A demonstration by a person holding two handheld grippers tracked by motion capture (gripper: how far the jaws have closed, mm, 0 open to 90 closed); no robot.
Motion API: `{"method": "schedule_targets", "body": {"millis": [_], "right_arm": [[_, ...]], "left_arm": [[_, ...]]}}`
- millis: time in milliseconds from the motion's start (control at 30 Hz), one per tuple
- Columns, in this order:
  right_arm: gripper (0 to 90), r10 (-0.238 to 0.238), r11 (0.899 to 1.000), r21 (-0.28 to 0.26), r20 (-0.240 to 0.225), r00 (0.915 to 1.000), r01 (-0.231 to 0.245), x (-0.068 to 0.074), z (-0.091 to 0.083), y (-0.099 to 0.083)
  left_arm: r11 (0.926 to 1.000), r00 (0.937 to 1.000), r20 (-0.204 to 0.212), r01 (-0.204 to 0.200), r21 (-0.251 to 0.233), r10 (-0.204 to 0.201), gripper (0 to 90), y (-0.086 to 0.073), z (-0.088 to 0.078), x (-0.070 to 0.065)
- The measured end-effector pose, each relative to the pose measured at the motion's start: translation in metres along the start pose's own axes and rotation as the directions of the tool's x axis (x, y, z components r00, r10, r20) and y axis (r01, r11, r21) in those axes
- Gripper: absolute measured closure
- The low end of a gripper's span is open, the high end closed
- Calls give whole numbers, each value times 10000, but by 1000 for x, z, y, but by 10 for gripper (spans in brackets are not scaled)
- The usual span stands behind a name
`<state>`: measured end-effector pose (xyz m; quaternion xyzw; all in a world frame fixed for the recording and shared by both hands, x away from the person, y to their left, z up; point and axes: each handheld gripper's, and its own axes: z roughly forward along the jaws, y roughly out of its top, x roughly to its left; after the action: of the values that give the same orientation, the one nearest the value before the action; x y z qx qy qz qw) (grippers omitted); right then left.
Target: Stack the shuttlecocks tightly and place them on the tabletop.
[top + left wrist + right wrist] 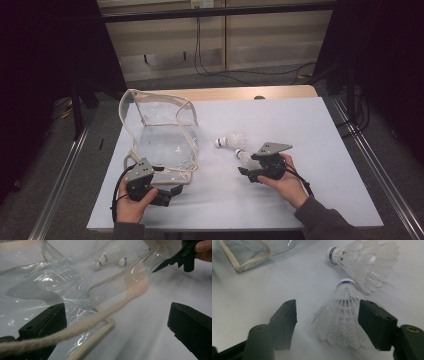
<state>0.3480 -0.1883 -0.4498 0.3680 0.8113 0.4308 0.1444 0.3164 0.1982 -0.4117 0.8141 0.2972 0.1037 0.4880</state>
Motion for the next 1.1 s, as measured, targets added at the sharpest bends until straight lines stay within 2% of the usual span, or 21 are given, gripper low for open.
{"method": "schedule_targets", "body": {"millis": [233, 533, 867, 1100], "right_arm": [[441, 86, 9999, 94, 234, 9997, -88, -2, 3, 0], [654, -192, 9998, 96, 290, 9994, 189, -1, 2, 1], [872, -4, 10000, -20, -220, 9998, 3, -5, -4, 2], [900, 78, 9999, -107, -481, 9988, -83, -7, -11, 2]], "left_arm": [[10000, 10000, 0, 7, -22, -7, 23, 0, 0, 0], [10000, 10000, 5, 7, -25, -7, 22, 0, 0, 0], [10000, 10000, 23, -6, -9, 6, 22, 0, 0, 0], [10000, 10000, -2, -26, 36, 26, 22, 1, 0, 1]]}}
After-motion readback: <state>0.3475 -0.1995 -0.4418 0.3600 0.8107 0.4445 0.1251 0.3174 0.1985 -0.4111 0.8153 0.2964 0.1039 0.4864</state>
